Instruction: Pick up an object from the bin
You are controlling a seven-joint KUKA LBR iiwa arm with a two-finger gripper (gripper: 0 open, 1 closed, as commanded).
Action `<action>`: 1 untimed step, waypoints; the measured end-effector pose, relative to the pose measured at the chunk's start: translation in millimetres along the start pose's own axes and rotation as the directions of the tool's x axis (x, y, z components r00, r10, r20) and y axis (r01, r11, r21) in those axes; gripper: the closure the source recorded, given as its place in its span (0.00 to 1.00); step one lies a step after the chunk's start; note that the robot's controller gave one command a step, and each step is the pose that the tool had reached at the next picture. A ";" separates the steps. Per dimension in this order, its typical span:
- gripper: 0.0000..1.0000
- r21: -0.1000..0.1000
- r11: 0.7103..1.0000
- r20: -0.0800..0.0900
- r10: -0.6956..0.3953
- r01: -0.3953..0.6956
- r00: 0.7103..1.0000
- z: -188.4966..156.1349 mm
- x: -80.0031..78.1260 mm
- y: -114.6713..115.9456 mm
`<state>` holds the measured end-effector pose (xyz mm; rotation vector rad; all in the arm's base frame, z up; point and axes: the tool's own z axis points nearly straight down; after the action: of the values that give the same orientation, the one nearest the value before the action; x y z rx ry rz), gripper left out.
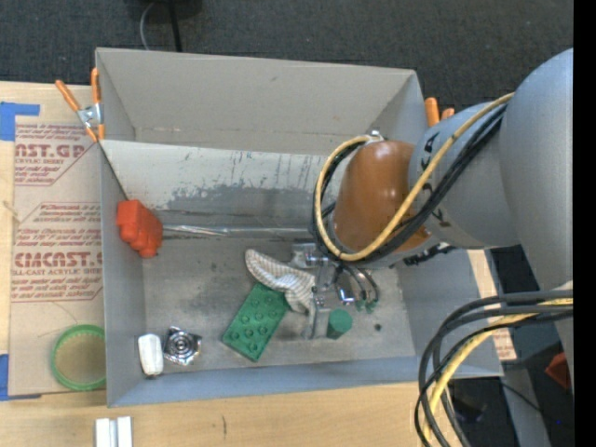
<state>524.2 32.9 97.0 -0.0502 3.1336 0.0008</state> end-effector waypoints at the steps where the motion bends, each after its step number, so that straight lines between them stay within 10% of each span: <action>1: 1.00 -0.001 1.000 0.000 -0.027 0.027 1.000 26.2 -28.0 67.6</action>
Offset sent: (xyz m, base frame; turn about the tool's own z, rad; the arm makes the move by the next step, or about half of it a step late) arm 0.0000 0.0000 0.0000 0.0000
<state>550.2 101.5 71.1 -0.0918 3.1329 0.0021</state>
